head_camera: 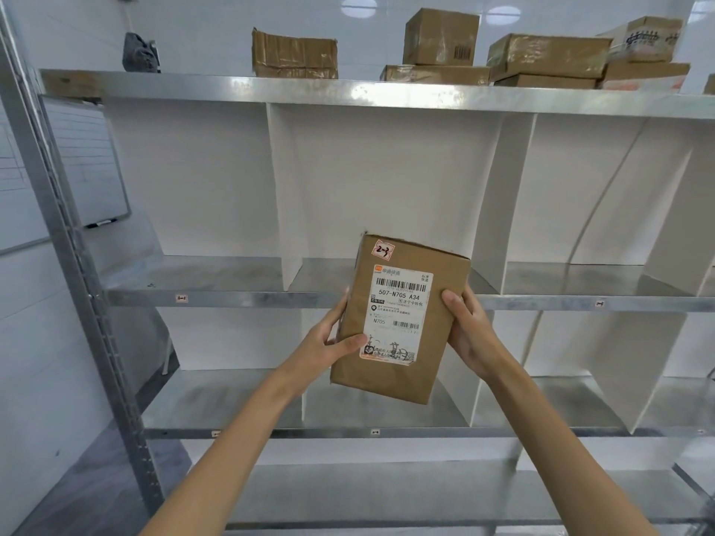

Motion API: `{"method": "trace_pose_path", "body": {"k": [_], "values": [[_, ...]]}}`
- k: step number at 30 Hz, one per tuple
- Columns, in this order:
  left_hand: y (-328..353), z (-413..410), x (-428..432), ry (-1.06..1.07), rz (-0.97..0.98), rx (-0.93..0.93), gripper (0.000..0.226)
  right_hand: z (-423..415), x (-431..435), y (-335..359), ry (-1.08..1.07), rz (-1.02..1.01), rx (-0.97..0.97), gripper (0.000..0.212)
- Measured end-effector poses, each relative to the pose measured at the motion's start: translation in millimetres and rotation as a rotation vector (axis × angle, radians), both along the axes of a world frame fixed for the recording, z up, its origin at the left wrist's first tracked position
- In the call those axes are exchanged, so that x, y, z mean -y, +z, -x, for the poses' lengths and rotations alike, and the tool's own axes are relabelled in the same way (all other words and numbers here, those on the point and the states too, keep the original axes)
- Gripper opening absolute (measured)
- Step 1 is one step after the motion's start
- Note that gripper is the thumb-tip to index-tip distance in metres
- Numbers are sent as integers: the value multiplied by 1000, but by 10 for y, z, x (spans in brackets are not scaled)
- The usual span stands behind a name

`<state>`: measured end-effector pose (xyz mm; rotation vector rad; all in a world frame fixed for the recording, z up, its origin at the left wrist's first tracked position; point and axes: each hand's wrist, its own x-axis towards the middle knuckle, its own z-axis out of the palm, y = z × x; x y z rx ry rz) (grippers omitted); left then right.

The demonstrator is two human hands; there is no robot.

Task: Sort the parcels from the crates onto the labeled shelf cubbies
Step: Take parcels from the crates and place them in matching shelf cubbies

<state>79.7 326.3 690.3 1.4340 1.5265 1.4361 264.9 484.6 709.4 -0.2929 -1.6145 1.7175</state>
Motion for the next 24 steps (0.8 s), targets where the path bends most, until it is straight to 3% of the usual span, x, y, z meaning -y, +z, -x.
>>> {"method": "trace_pose_path", "body": {"k": [19,24], "values": [[-96,54,-17,21,-21,63,72,100,55,-8,-39,0,9,89],[-176,13,-48,109,-89,224,73,259,133,-63,-141,-35,-7,61]]}}
